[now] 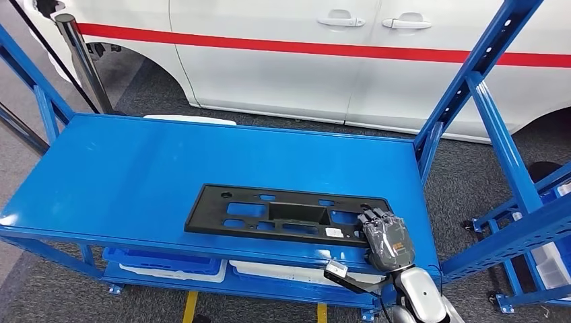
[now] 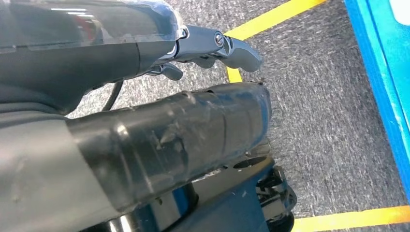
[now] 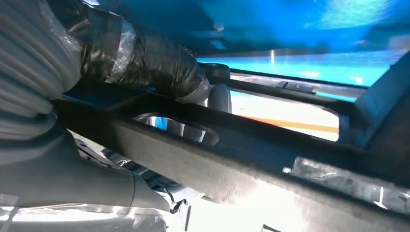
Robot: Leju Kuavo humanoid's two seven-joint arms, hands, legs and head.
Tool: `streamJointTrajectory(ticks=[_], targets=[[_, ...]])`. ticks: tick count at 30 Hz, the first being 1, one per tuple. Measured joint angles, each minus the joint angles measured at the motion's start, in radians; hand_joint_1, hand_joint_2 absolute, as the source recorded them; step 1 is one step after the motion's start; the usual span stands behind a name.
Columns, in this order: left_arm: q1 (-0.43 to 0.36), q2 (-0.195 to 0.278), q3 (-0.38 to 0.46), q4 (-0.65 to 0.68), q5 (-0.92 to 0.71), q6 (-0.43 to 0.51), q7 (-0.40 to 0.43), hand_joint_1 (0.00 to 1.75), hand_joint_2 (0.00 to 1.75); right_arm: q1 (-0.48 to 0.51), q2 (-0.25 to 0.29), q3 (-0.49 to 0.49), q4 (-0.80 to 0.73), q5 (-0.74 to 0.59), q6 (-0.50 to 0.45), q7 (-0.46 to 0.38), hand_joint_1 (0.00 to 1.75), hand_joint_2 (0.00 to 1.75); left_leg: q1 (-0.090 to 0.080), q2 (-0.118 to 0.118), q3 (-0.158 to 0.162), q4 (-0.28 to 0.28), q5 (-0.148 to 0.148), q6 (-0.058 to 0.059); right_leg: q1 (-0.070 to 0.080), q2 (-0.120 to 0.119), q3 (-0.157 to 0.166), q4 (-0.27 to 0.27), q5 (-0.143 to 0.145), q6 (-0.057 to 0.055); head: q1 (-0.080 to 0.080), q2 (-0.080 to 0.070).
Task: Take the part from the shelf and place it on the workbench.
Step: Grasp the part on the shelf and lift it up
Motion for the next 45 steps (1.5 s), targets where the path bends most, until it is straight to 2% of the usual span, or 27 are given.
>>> streamJointTrajectory(ticks=[1,3,5,8,10,11,13,14,15,16,19,21,23,25,26,28,29,30,31,32,33,35,36,40,42,44,45], targets=[[0.0,0.0,0.0,0.0,0.001,0.0,0.0,0.0,0.0,0.005,0.0,-0.003,-0.006,-0.015,-0.005,-0.012,1.75,1.75,0.0,-0.001,0.002,0.001,-0.002,-0.001,-0.001,0.0,0.012,-0.03,0.028,0.0,0.0,0.0],[0.001,0.0,0.0,0.0,0.004,0.002,-0.001,0.0,0.0,0.017,0.004,-0.008,-0.028,-0.052,-0.021,-0.043,1.75,1.75,-0.001,-0.003,0.004,0.006,-0.008,-0.007,-0.002,0.0,0.075,-0.164,0.098,-0.004,0.0,0.0],[0.001,0.0,0.0,0.0,0.006,0.007,-0.003,0.0,0.0,0.034,0.014,-0.012,-0.066,-0.083,-0.051,-0.074,1.75,1.75,-0.004,-0.004,0.001,0.013,-0.014,-0.017,0.0,0.001,0.115,-0.256,0.126,-0.012,0.0,0.0],[0.003,0.0,0.002,0.0,0.011,0.014,-0.007,0.0,0.0,0.077,0.038,-0.012,-0.151,-0.095,-0.117,-0.106,1.75,1.75,-0.006,-0.005,-0.003,0.014,-0.018,-0.031,0.003,0.002,0.114,-0.268,0.124,-0.025,-0.001,0.0],[0.005,0.0,0.002,0.0,0.015,0.011,-0.011,0.0,0.0,0.106,0.057,-0.011,-0.222,-0.085,-0.167,-0.123,1.75,1.75,-0.003,-0.004,-0.015,0.044,-0.043,-0.041,0.001,0.0,0.117,-0.272,0.124,-0.039,-0.001,0.0],[0.006,0.0,0.003,0.0,0.017,0.007,-0.014,0.0,0.0,0.12,0.068,-0.01,-0.259,-0.07,-0.192,-0.129,1.75,1.75,-0.002,-0.004,-0.034,0.088,-0.071,-0.046,0.0,-0.001,0.118,-0.274,0.124,-0.044,-0.001,0.0],[0.008,0.0,0.003,0.0,0.017,-0.007,-0.02,0.0,0.0,0.149,0.091,-0.004,-0.324,-0.011,-0.225,-0.135,1.75,1.75,-0.001,-0.004,-0.095,0.223,-0.135,-0.051,0.003,-0.003,0.119,-0.274,0.121,-0.051,-0.002,0.0],[0.01,0.0,0.003,0.0,0.017,-0.014,-0.022,0.0,0.0,0.163,0.102,0.0,-0.351,0.026,-0.234,-0.136,1.75,1.75,0.0,-0.004,-0.123,0.281,-0.154,-0.052,0.005,-0.004,0.119,-0.273,0.12,-0.053,-0.002,0.0],[0.012,0.0,0.003,0.0,0.017,-0.02,-0.023,0.0,0.0,0.175,0.112,0.005,-0.374,0.066,-0.238,-0.136,1.75,1.75,0.0,-0.004,-0.137,0.309,-0.154,-0.052,0.006,-0.004,0.12,-0.273,0.119,-0.055,-0.002,0.0],[0.013,0.0,0.003,0.0,0.016,-0.024,-0.024,0.0,0.0,0.186,0.121,0.01,-0.393,0.104,-0.239,-0.135,1.75,1.75,-0.001,-0.004,-0.131,0.293,-0.133,-0.05,0.007,-0.002,0.122,-0.273,0.118,-0.055,-0.002,0.0],[0.013,0.0,0.004,0.0,0.014,-0.035,-0.024,0.0,0.0,0.203,0.146,0.027,-0.432,0.19,-0.239,-0.129,1.75,1.75,-0.004,-0.004,-0.042,0.093,-0.03,-0.034,0.011,0.003,0.13,-0.271,0.115,-0.053,-0.002,0.0],[0.01,0.0,0.003,0.0,0.013,-0.038,-0.025,0.0,0.0,0.211,0.154,0.036,-0.445,0.209,-0.239,-0.128,1.75,1.75,-0.009,-0.005,-0.012,0.022,-0.012,-0.026,0.013,0.003,0.128,-0.27,0.114,-0.046,-0.002,0.0],[0.011,0.0,0.003,0.0,0.013,-0.04,-0.025,0.0,0.87,0.214,0.159,0.043,-0.455,0.225,-0.239,-0.12,1.75,1.75,-0.009,-0.006,-0.009,0.014,-0.01,-0.022,0.014,0.003,0.127,-0.272,0.116,-0.036,-0.002,0.0],[0.013,0.0,0.004,0.0,0.013,-0.044,-0.028,0.0,1.75,0.212,0.163,0.052,-0.462,0.255,-0.239,-0.1,1.75,1.75,-0.004,-0.004,-0.005,0.003,-0.003,-0.013,0.014,0.003,0.122,-0.253,0.1,-0.027,-0.001,0.0],[0.013,0.0,0.004,0.0,0.013,-0.047,-0.03,0.0,1.75,0.211,0.163,0.057,-0.464,0.269,-0.239,-0.089,1.75,1.75,-0.001,-0.003,-0.003,-0.002,0.001,-0.008,0.013,0.002,0.107,-0.219,0.077,-0.022,-0.001,0.0],[0.011,0.0,0.004,0.0,0.013,-0.054,-0.035,0.0,1.75,0.209,0.163,0.073,-0.463,0.292,-0.239,-0.065,1.75,1.75,-0.001,-0.002,-0.004,-0.002,0.003,-0.004,0.01,0.002,0.051,-0.095,0.011,-0.015,0.0,0.0],[0.011,0.0,0.004,0.0,0.013,-0.057,-0.038,0.0,1.75,0.209,0.163,0.081,-0.461,0.298,-0.239,-0.055,1.75,1.75,-0.001,-0.002,-0.006,-0.001,0.003,-0.004,0.008,0.002,0.021,-0.032,-0.013,-0.012,0.0,0.0],[0.011,0.0,0.004,0.0,0.013,-0.058,-0.04,0.0,1.75,0.209,0.163,0.091,-0.457,0.301,-0.239,-0.045,1.75,1.75,-0.001,-0.002,-0.006,0.0,0.003,-0.004,0.007,0.002,0.003,0.004,-0.019,-0.011,0.0,0.0],[0.011,0.0,0.004,0.0,0.013,-0.059,-0.041,0.0,1.75,0.209,0.163,0.099,-0.454,0.302,-0.239,-0.036,1.75,1.75,-0.001,-0.002,-0.006,0.002,0.002,-0.005,0.005,0.001,0.005,0.0,-0.003,-0.01,0.0,0.0],[0.011,0.0,0.004,0.0,0.013,-0.059,-0.042,0.0,1.75,0.207,0.162,0.107,-0.45,0.302,-0.239,-0.029,1.75,1.75,-0.001,-0.003,-0.006,0.004,0.001,-0.007,0.003,0.001,0.028,-0.047,0.03,-0.01,0.0,0.0],[0.012,-0.001,0.004,0.0,0.013,-0.058,-0.042,0.0,1.75,0.205,0.162,0.114,-0.448,0.302,-0.239,-0.023,1.75,1.75,0.0,-0.004,-0.005,0.007,-0.001,-0.009,0.001,0.001,0.063,-0.119,0.067,-0.011,0.0,0.0],[0.011,-0.001,0.004,0.0,0.014,-0.054,-0.042,0.0,1.75,0.201,0.162,0.127,-0.444,0.3,-0.239,-0.015,1.75,1.75,-0.003,-0.005,-0.007,0.014,-0.007,-0.018,0.003,0.001,0.119,-0.238,0.108,-0.017,0.0,0.0],[0.011,-0.001,0.004,0.0,0.014,-0.051,-0.04,0.0,1.75,0.2,0.161,0.133,-0.442,0.299,-0.239,-0.011,1.75,1.75,-0.005,-0.006,-0.009,0.015,-0.008,-0.023,0.005,0.002,0.128,-0.26,0.109,-0.021,0.0,0.0],[0.011,-0.001,0.004,0.0,0.009,-0.008,-0.006,0.0,1.75,0.197,0.161,0.148,-0.436,0.292,-0.239,0.005,1.75,1.75,-0.001,-0.006,-0.014,0.029,-0.022,-0.045,0.006,0.003,0.13,-0.271,0.112,-0.044,-0.001,0.0],[0.011,-0.001,0.004,0.0,0.004,0.009,0.009,0.0,1.75,0.194,0.161,0.154,-0.434,0.291,-0.239,0.009,1.75,1.75,0.001,-0.005,-0.051,0.114,-0.077,-0.053,0.004,0.001,0.13,-0.275,0.115,-0.054,-0.002,0.0],[0.012,-0.001,0.004,0.0,0.004,0.02,0.016,0.0,1.75,0.193,0.161,0.159,-0.43,0.286,-0.239,0.013,1.75,1.75,0.001,-0.005,-0.114,0.253,-0.14,-0.058,0.007,-0.001,0.129,-0.275,0.115,-0.058,-0.002,0.0],[0.013,-0.001,0.004,0.0,0.004,0.028,0.019,0.0,1.75,0.194,0.161,0.16,-0.426,0.282,-0.239,0.015,1.75,1.75,0.001,-0.005,-0.135,0.298,-0.151,-0.058,0.009,-0.001,0.129,-0.274,0.115,-0.058,-0.002,0.0]])
